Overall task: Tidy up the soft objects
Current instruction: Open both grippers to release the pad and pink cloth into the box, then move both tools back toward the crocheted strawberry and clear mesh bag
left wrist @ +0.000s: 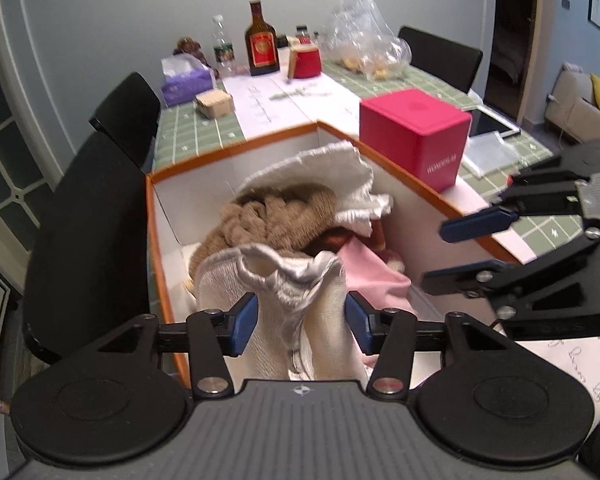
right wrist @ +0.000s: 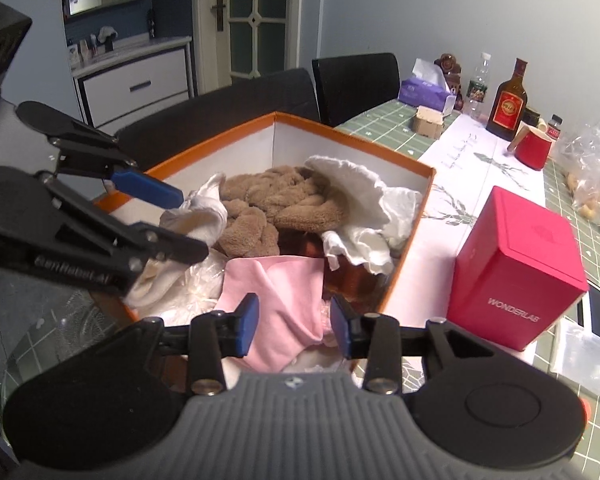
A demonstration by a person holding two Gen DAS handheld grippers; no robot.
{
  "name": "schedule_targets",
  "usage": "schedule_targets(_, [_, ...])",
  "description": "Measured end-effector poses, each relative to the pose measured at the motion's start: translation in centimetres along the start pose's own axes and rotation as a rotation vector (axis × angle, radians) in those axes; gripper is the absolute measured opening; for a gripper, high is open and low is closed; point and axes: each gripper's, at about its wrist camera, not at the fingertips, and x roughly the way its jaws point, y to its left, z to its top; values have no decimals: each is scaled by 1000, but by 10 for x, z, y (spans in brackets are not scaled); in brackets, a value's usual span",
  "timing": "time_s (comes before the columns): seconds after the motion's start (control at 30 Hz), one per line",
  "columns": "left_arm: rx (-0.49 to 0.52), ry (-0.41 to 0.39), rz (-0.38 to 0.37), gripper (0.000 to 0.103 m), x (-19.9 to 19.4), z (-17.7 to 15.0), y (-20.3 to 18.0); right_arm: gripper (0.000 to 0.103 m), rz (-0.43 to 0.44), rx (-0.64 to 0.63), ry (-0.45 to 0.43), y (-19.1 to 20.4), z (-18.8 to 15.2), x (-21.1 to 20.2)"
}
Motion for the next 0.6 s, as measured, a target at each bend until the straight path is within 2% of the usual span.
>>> schedule_targets(0.27, [-7,-113,19,60,-20,6,-9,40,3,29,-68,-14,-11,-42])
schedule_targets(0.37, [-1,-156,-1,60,-27,9,-19,41,-8,43,-87,-26,-20,-57])
schedule_targets(0.6, [130,-211,-67,64,-41,11,-71,43,-56,115,-93,-68,-56,-85])
